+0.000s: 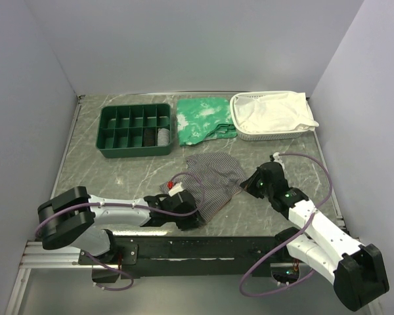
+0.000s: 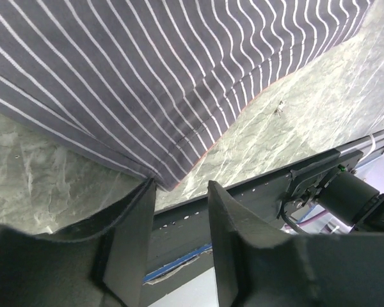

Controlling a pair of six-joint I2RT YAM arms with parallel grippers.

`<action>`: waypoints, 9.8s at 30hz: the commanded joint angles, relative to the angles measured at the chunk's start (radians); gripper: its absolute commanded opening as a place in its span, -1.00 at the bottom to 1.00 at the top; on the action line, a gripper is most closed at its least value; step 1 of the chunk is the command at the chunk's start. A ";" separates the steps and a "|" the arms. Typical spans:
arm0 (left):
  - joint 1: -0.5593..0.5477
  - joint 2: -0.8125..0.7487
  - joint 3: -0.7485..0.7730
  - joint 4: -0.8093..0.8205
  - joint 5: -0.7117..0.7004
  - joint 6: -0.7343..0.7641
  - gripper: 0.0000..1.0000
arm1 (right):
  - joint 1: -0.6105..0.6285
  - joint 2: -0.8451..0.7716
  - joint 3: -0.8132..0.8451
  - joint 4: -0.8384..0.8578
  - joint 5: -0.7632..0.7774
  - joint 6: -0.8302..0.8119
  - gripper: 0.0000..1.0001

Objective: Roll the underwear
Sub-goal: Move the underwear to the center of the board, then flatten out the underwear at the center of the board.

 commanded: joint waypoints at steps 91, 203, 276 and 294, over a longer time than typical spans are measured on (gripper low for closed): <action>-0.018 0.013 0.041 -0.316 -0.176 -0.075 -0.98 | 0.256 -0.182 -0.054 -0.019 -0.034 0.047 -1.00; 0.748 0.313 0.666 -0.203 0.098 0.738 -0.81 | -0.112 0.935 0.749 -0.005 -0.405 -0.353 -0.97; 0.199 -0.518 -0.161 -0.553 -0.058 -0.018 0.03 | 0.342 0.162 0.073 -0.320 -0.184 -0.128 -0.78; 0.354 -0.129 0.149 -0.332 -0.104 0.403 -0.01 | 0.172 0.464 0.320 -0.063 -0.192 -0.085 -0.77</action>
